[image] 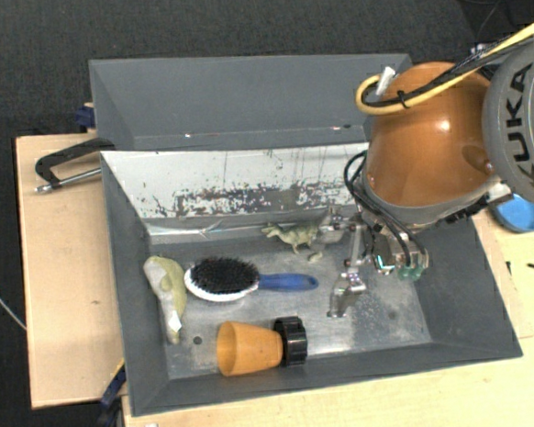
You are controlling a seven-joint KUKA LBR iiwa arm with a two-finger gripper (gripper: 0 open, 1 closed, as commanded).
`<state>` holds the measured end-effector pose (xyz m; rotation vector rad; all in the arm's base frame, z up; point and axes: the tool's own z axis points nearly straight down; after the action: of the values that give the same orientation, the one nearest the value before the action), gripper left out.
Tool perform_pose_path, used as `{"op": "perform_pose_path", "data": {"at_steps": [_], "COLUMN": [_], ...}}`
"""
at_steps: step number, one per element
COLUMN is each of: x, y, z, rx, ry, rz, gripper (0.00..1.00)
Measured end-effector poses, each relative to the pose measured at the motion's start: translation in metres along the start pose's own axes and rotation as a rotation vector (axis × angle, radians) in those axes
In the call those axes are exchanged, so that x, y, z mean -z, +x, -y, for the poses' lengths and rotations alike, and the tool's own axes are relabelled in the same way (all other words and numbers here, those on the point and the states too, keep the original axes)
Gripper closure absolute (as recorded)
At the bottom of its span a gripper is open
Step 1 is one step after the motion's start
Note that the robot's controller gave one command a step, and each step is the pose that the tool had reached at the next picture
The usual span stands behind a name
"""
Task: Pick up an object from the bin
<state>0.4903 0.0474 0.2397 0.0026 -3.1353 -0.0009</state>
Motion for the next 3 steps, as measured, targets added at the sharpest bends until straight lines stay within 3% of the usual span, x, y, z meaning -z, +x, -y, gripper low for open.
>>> {"op": "perform_pose_path", "data": {"at_steps": [1, 2, 3], "x": [-0.128, -0.130, -0.050], "y": [-0.037, -0.030, -0.037], "z": [-0.028, -0.028, -0.035], "rx": [-0.234, -0.231, -0.246], "ry": [-0.007, -0.002, -0.005], "rz": [0.033, 0.010, 0.019], "gripper": [0.00, 1.00, 1.00]}}
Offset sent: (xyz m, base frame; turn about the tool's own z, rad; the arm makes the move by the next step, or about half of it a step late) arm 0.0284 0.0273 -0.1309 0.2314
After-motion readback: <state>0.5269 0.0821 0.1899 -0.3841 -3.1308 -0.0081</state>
